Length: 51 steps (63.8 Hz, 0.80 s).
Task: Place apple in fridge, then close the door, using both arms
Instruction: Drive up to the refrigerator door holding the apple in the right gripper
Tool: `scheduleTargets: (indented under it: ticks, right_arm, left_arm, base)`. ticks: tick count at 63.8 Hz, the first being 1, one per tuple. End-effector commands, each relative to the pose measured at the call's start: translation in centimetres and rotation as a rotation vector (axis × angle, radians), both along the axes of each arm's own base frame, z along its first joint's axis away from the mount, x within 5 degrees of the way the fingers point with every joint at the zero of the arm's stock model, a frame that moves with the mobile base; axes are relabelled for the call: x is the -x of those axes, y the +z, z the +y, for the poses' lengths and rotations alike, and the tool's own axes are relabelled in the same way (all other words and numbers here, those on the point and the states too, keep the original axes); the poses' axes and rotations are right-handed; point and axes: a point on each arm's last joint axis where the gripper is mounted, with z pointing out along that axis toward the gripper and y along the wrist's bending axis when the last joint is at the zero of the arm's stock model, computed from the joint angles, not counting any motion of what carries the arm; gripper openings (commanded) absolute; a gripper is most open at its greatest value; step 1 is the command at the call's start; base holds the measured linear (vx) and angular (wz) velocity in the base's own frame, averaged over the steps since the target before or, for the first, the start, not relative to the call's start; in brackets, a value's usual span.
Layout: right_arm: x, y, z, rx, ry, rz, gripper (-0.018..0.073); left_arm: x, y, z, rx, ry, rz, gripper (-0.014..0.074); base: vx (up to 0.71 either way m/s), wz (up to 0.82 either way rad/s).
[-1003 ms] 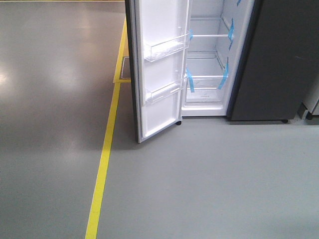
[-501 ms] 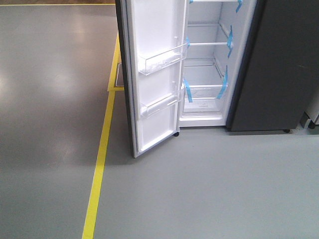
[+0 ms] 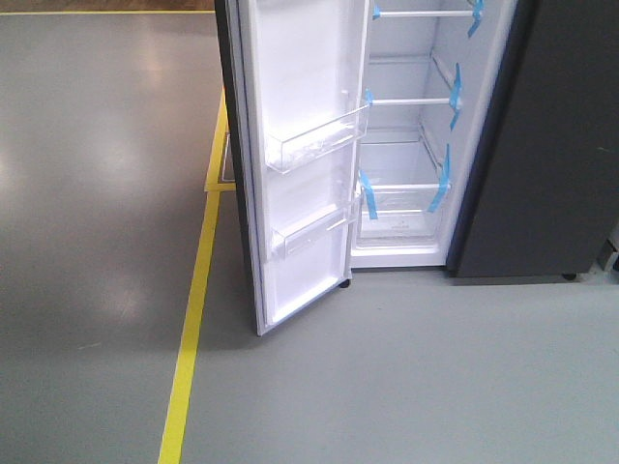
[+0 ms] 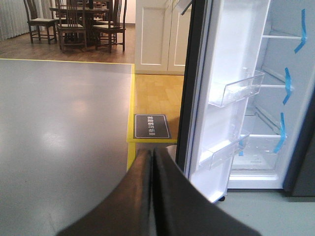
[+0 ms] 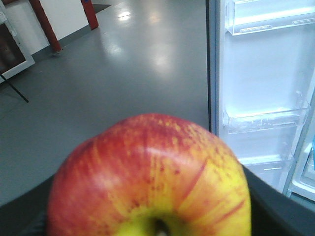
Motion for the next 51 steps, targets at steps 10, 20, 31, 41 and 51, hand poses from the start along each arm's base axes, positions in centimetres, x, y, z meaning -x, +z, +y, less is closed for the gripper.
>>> scheduleTargets:
  ticks: [10,20,31,41,51]
  right_arm:
    - [1.45,1.34,0.51,-0.033,0.029,-0.058,-0.0006]
    - [1.45,1.34,0.51,-0.033,0.029,-0.058,-0.0006]
    - [1.45,1.34,0.51,-0.033,0.029,-0.058,-0.0006]
    - [1.45,1.34,0.51,-0.033,0.029,-0.058,-0.0006]
    - [1.45,1.34,0.51,-0.033,0.029,-0.058,-0.0006]
  left_arm:
    - [-0.02,0.03,-0.18,0.010,-0.022,-0.068,-0.0006]
    - [-0.02,0.03,-0.18,0.010,-0.022,-0.068,-0.0006]
    - [-0.02,0.03,-0.18,0.010,-0.022,-0.068,-0.0006]
    - [-0.02,0.03,-0.18,0.010,-0.022,-0.068,-0.0006]
    - [-0.02,0.03,-0.18,0.010,-0.022,-0.068,-0.0006]
  base:
    - [0.23,0.04]
    - [0.22,0.06]
    - [0.21,0.05]
    - [0.20,0.00]
    - [0.20,-0.02]
